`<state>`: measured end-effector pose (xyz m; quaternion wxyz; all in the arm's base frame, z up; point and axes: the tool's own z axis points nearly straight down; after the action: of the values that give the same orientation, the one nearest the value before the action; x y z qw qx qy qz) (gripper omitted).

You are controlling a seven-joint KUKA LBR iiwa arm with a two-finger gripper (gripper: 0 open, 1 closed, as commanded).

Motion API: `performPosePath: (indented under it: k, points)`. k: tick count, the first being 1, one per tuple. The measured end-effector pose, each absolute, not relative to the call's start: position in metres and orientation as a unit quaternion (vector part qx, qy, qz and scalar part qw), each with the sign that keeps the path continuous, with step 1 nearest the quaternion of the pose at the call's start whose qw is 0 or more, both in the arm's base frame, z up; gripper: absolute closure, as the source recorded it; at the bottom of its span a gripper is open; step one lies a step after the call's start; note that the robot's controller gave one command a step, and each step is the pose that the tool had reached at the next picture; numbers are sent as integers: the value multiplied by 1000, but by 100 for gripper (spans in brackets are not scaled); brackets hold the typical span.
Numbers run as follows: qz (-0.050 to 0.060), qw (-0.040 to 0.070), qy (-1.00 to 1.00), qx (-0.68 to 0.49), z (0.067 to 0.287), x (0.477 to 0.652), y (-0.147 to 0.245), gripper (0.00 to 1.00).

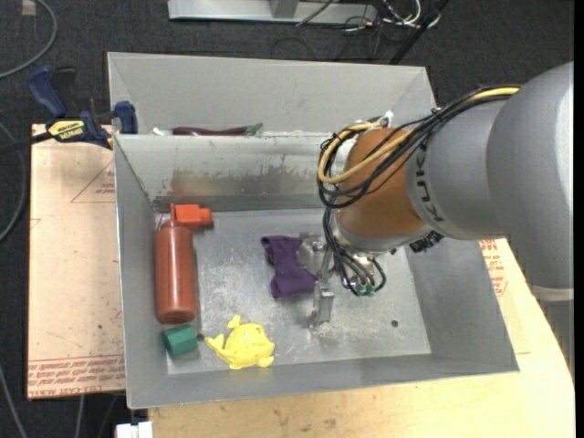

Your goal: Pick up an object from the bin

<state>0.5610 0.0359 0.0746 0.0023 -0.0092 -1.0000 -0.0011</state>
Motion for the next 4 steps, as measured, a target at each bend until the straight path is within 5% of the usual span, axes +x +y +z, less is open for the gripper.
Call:
performPosePath:
  k: [1,4]
  points:
    - [-4,1,-998,-66,61,564,43,100]
    - [-3,1,-997,-76,88,563,41,100]
